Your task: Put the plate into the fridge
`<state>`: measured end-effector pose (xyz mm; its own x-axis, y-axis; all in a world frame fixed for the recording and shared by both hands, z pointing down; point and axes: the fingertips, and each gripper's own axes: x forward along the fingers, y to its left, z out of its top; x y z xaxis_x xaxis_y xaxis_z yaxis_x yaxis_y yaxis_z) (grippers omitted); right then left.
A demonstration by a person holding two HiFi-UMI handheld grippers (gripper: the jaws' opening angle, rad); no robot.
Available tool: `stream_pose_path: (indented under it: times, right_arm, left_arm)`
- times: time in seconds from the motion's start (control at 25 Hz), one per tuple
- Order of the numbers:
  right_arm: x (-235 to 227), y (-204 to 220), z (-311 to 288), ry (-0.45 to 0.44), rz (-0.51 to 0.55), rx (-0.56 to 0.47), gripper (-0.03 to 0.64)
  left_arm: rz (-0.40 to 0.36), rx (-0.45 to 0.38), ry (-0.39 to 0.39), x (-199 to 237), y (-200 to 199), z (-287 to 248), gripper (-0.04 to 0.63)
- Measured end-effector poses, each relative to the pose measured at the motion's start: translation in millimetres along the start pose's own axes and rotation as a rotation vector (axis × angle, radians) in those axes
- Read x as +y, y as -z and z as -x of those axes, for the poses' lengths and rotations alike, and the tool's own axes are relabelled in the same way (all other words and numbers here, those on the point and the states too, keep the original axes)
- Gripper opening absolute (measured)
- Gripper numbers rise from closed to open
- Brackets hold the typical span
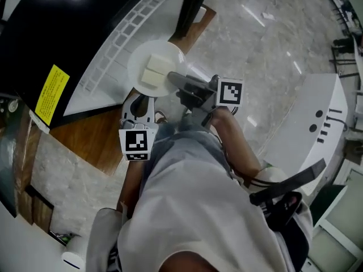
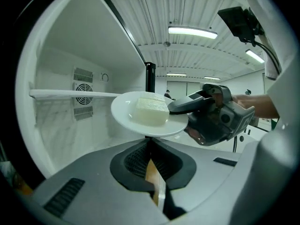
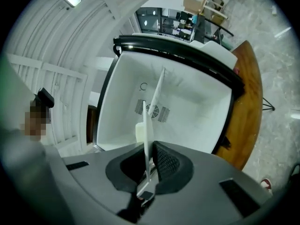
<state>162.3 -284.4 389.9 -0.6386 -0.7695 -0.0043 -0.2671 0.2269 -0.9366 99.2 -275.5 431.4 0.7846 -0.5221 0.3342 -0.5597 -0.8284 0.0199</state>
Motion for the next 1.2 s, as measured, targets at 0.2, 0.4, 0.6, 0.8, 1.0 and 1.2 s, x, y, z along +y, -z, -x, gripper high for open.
stream_pose_path:
  times: [0.2, 0.4, 0.6, 0.8, 1.0, 1.2]
  right_arm:
    - [14, -16, -35, -0.114, -0.043, 0.117, 0.029]
    - [13, -34, -55, -0.155, -0.102, 0.229, 0.029]
    - [7, -55, -74, -0.151, -0.279, 0.284, 0.03]
    - [6, -65, -88, -0.135, -0.307, 0.341, 0.029]
    - [11, -65, -99, -0.111, -0.281, 0.379, 0.031]
    - [18, -62, -107, -0.135, -0.293, 0.398, 0.031]
  left_arm:
    - [0.041, -0.046, -0.161, 24, -18, 1, 0.017]
    - [0.05, -0.063, -0.303, 32, -36, -5, 0.017]
    - [0.013, -0.105, -0.387, 27, -62, -17, 0.017]
    - [-0.067, -0.138, -0.436, 20, -88, -29, 0.017]
    - [-0.058, -0.173, -0.464, 19, -103, -28, 0.017]
    - [-0.059, -0.19, -0.476, 22, -113, -35, 0.017]
